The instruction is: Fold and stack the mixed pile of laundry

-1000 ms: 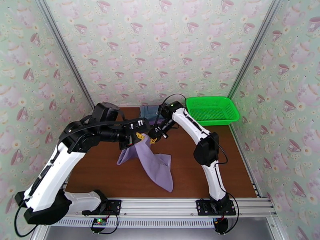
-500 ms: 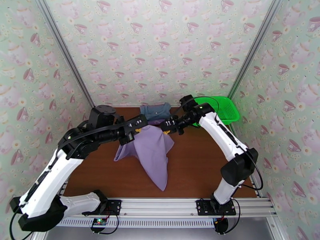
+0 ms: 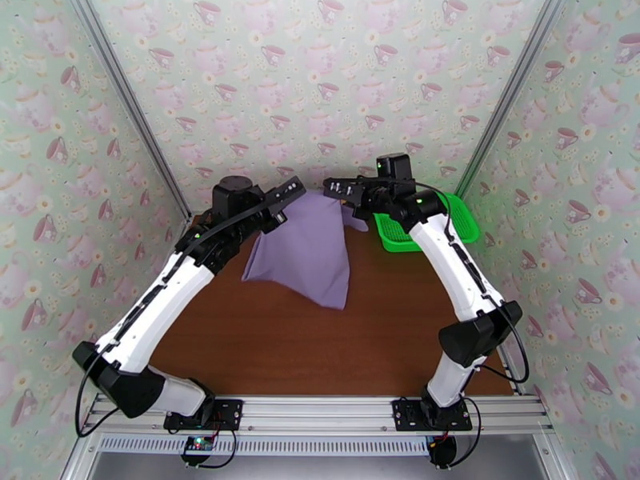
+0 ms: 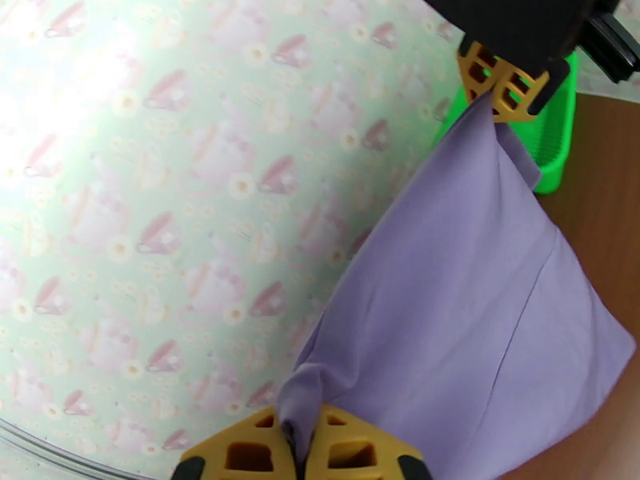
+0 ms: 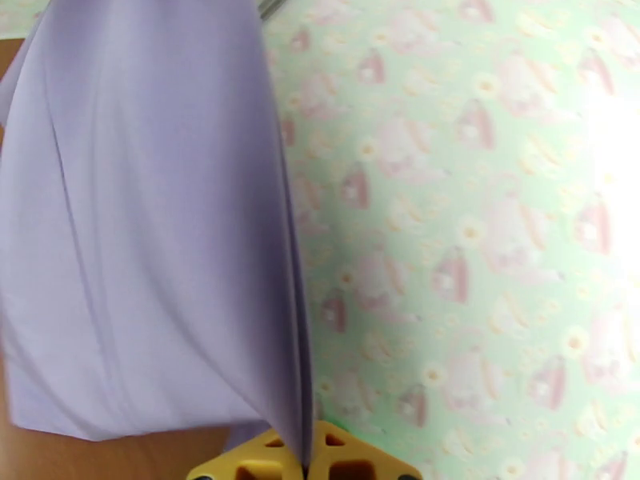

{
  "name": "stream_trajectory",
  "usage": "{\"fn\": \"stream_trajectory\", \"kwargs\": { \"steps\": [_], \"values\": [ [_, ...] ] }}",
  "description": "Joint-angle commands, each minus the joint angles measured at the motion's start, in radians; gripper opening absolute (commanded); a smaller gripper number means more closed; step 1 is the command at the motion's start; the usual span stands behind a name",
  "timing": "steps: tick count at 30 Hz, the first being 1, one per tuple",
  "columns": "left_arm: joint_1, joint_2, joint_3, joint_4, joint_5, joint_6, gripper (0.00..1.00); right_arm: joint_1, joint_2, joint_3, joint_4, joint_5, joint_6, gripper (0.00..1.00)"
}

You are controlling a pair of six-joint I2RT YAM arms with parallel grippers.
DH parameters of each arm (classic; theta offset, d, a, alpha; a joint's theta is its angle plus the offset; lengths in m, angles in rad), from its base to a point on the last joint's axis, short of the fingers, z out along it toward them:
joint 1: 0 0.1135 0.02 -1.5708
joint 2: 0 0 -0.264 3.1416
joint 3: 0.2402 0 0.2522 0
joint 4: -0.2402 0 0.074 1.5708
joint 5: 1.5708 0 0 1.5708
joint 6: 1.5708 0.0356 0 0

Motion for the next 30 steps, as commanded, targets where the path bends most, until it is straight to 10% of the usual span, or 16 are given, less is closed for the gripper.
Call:
{"fn": "stream_trajectory", "kwargs": {
  "steps": [1, 11, 20, 30],
  "values": [
    [-0.002, -0.066, 0.014, 0.081, 0.007, 0.008, 0.00, -0.003, -0.085, -0.062, -0.007, 0.097, 0.051, 0.00],
    [-0.249, -0.485, -0.723, 0.214, -0.194, -0.275, 0.00, 0.214, -0.478, -0.914, 0.215, 0.061, 0.225, 0.00],
    [-0.324, -0.682, -1.188, 0.334, -0.629, -0.672, 0.00, 0.368, -0.390, -1.207, 0.451, -0.142, 0.672, 0.00],
    [-0.222, -0.701, -1.205, 0.311, -0.791, -0.659, 0.00, 0.374, -0.421, -1.214, 0.402, -0.010, 0.615, 0.58]
  ]
}}
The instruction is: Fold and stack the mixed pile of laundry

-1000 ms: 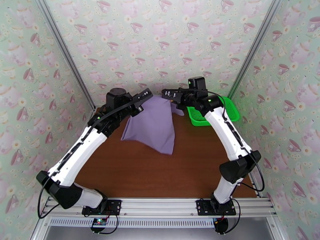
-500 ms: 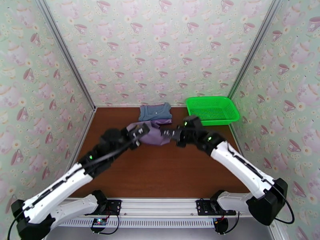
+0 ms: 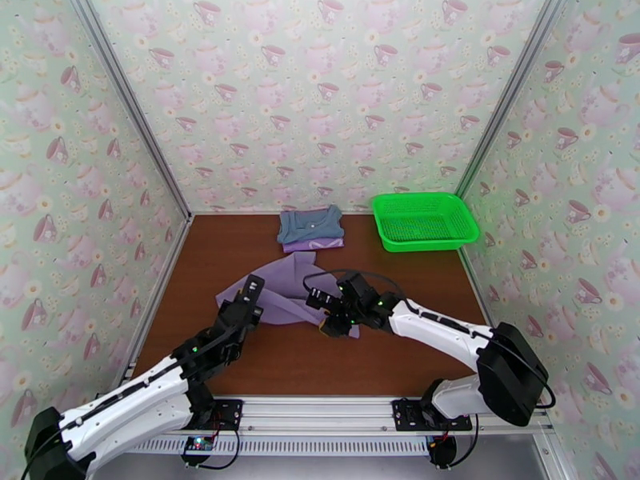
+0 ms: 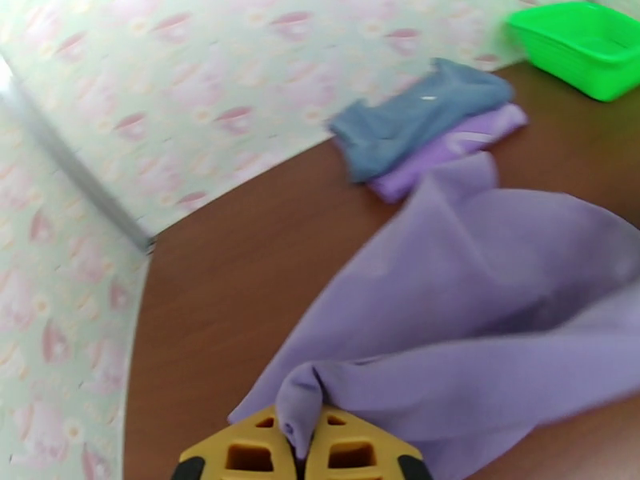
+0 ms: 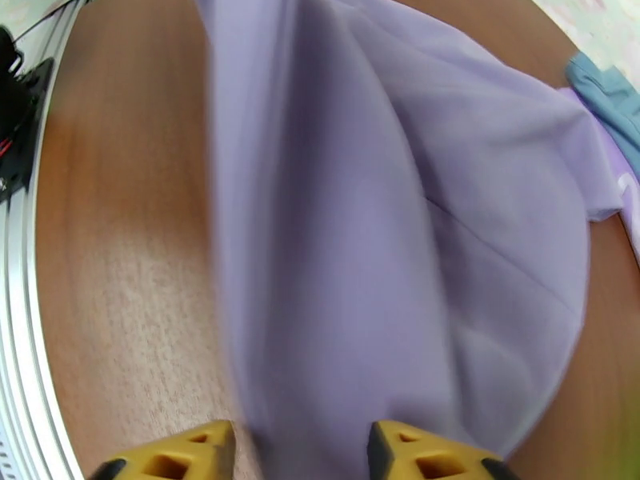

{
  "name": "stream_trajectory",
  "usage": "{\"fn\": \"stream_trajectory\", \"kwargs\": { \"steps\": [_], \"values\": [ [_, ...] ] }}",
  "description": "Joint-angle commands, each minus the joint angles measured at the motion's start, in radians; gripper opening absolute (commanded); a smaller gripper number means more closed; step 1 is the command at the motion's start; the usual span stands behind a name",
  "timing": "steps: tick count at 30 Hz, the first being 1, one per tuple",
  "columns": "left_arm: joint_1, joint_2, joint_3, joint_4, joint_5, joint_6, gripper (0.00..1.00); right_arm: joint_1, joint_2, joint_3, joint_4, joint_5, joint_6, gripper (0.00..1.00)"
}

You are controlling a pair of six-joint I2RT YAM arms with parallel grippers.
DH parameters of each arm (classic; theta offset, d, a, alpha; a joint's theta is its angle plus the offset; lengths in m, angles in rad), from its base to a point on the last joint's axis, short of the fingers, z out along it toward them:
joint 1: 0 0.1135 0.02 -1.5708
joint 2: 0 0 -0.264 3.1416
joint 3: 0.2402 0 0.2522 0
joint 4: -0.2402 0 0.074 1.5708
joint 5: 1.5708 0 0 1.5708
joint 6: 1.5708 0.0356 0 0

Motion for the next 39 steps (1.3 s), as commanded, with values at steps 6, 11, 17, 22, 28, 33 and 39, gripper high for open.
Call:
{"fn": "stream_trajectory", "kwargs": {
  "steps": [6, 11, 17, 22, 28, 33, 39],
  "values": [
    [0.077, -0.041, -0.001, 0.022, -0.017, -0.060, 0.00, 0.046, -0.119, -0.082, 0.012, 0.171, 0.108, 0.62],
    [0.078, -0.035, 0.007, 0.017, 0.000, -0.097, 0.00, 0.250, -0.144, -0.210, 0.178, 0.411, 0.305, 0.63],
    [0.078, -0.042, 0.010, 0.010, 0.020, -0.130, 0.00, 0.421, 0.002, -0.197, 0.217, 0.716, 0.508, 0.64],
    [0.077, -0.062, 0.010, 0.004, 0.029, -0.129, 0.00, 0.470, 0.120, -0.160, 0.198, 0.833, 0.592, 0.65],
    [0.078, -0.106, -0.004, -0.005, 0.041, -0.131, 0.00, 0.470, 0.181, -0.167, 0.244, 0.964, 0.620, 0.65],
    [0.078, -0.137, -0.017, -0.010, 0.046, -0.139, 0.00, 0.453, 0.253, -0.152, 0.313, 0.980, 0.562, 0.64],
    [0.079, -0.139, -0.015, -0.016, 0.045, -0.143, 0.00, 0.421, 0.266, -0.155, 0.367, 0.936, 0.535, 0.00]
  ]
}}
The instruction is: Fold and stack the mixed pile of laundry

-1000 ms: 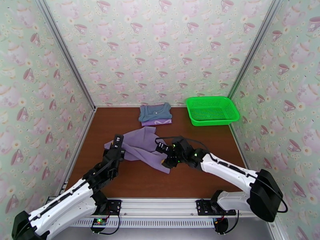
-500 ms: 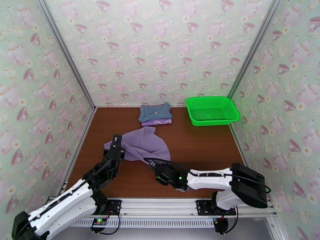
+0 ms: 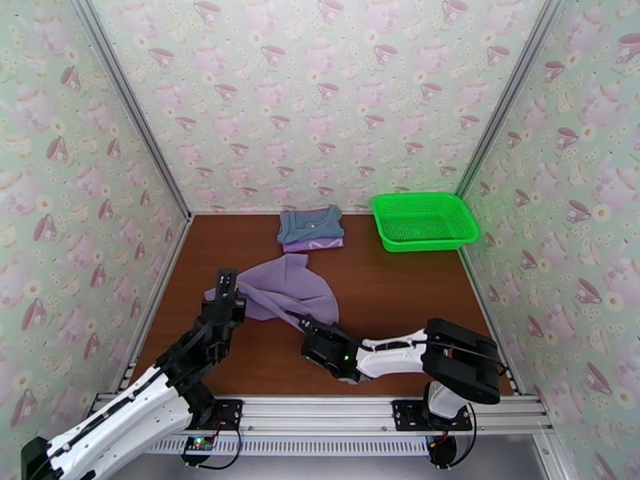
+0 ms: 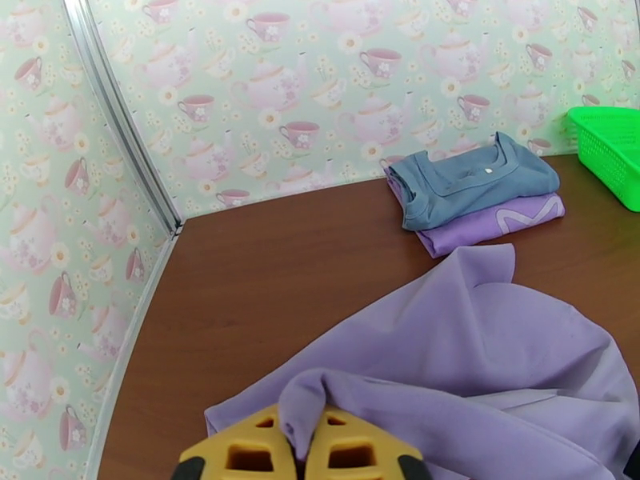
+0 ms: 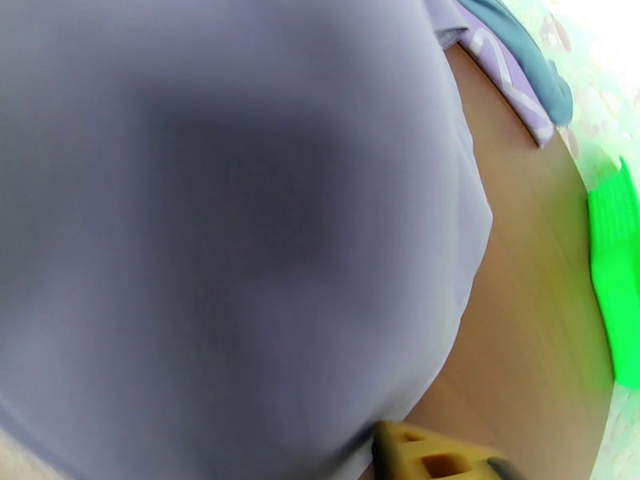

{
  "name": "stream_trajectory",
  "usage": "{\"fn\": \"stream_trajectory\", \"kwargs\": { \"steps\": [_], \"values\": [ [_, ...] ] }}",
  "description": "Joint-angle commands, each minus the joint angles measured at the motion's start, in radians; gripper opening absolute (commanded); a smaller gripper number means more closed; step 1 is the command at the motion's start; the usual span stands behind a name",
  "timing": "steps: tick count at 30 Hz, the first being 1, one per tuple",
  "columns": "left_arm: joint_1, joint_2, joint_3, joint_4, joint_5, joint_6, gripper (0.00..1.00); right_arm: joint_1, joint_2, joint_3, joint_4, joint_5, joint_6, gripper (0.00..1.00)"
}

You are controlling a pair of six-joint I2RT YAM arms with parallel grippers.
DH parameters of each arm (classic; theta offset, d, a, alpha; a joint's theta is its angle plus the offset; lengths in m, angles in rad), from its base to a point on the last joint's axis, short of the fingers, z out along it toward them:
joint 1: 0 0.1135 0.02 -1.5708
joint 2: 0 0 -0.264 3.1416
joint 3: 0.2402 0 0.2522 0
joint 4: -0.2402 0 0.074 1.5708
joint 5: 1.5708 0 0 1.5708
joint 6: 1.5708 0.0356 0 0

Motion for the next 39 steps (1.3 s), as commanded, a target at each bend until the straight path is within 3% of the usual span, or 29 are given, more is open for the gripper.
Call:
{"fn": "stream_trajectory", "kwargs": {
  "steps": [1, 5, 10, 12, 16, 21, 30, 39],
  "values": [
    [0.006, -0.007, -0.014, -0.006, 0.009, -0.016, 0.00, -0.014, -0.022, 0.018, 0.027, 0.005, -0.022, 0.00],
    [0.006, 0.004, 0.004, -0.016, 0.017, -0.038, 0.00, -0.014, -0.183, 0.025, -0.066, 0.023, -0.085, 0.00],
    [0.006, 0.009, 0.088, -0.077, 0.082, -0.058, 0.00, -0.082, -0.508, 0.126, -0.279, -0.031, -0.306, 0.00],
    [0.006, 0.002, 0.148, -0.118, 0.153, -0.059, 0.00, -0.139, -0.616, 0.207, -0.371, -0.103, -0.438, 0.00],
    [0.006, -0.011, 0.286, -0.189, 0.372, -0.023, 0.00, -0.273, -0.688, 0.393, -0.533, -0.249, -0.644, 0.00],
    [0.006, 0.043, 0.492, -0.246, 0.526, 0.049, 0.00, -0.450, -0.604, 0.655, -0.682, -0.374, -0.845, 0.00],
    [0.026, 0.329, 0.819, -0.235, 0.567, 0.266, 0.00, -0.703, -0.363, 0.942, -0.701, -0.570, -0.979, 0.00],
    [0.208, 0.636, 0.992, -0.074, 0.658, 0.412, 0.00, -0.865, -0.060, 1.334, -0.737, -0.659, -0.984, 0.00]
  ]
}}
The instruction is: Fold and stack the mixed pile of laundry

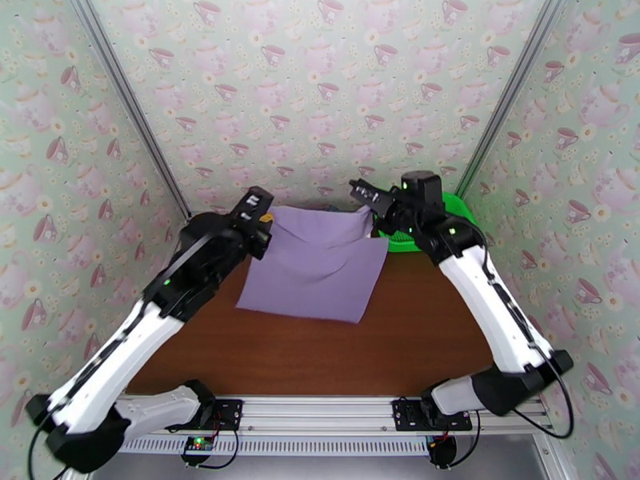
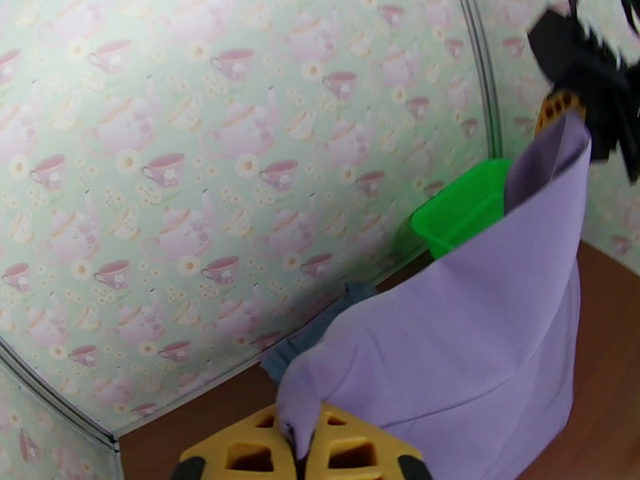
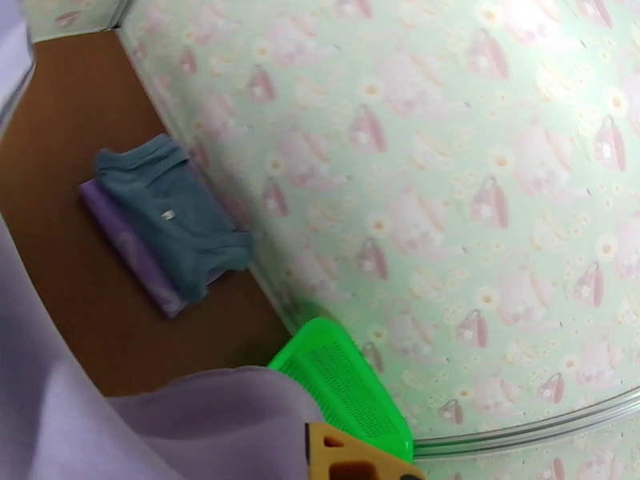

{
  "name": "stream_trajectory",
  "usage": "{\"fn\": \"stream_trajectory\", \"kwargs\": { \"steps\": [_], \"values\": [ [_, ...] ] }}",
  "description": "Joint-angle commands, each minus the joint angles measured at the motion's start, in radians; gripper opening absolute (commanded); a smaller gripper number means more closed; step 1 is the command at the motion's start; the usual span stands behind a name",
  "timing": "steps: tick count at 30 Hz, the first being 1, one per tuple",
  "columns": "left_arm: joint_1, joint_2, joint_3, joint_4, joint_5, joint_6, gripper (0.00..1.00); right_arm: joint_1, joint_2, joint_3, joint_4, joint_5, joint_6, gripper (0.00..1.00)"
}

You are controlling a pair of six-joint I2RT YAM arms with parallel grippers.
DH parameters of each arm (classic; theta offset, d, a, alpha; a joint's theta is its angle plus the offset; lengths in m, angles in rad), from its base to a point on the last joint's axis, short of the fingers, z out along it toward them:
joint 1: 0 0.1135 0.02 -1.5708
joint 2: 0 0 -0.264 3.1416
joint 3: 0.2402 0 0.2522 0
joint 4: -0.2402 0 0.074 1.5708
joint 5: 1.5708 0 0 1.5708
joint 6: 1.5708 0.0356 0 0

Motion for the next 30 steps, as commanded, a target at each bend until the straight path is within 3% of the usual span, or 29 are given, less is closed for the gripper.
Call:
{"fn": "stream_trajectory", "kwargs": {
  "steps": [1, 5, 8, 11, 14, 18, 22, 27, 30],
  "values": [
    [0.087, 0.082, 0.103, 0.125, 0.067, 0.080, 0.00, -0.033, 0.087, 0.196, -0.031, -0.057, -0.005, 0.00],
    [0.160, 0.191, 0.234, 0.166, 0.130, 0.104, 0.00, -0.046, 0.162, 0.387, -0.065, -0.043, 0.003, 0.00],
    [0.164, 0.206, 0.238, 0.235, 0.149, 0.127, 0.00, -0.047, 0.134, 0.372, -0.058, -0.047, 0.006, 0.00],
    [0.162, 0.158, 0.114, 0.323, 0.184, 0.084, 0.00, -0.048, 0.028, 0.162, 0.021, -0.067, 0.017, 0.00],
    [0.147, 0.054, -0.153, 0.464, 0.192, -0.030, 0.00, -0.036, -0.126, -0.168, 0.174, -0.149, 0.059, 0.00],
    [0.037, -0.084, -0.615, 0.736, 0.055, -0.146, 0.00, 0.052, -0.315, -0.584, 0.321, -0.223, 0.134, 0.00],
    [-0.127, -0.182, -0.972, 0.927, -0.179, -0.252, 0.00, 0.246, -0.469, -0.909, 0.365, -0.237, 0.269, 0.00],
    [-0.265, -0.317, -1.186, 0.881, -0.358, -0.416, 0.00, 0.475, -0.589, -1.144, 0.381, -0.168, 0.496, 0.00],
    [-0.327, -0.417, -1.234, 0.767, -0.407, -0.509, 0.00, 0.543, -0.626, -1.202, 0.329, -0.092, 0.570, 0.00]
  ]
}}
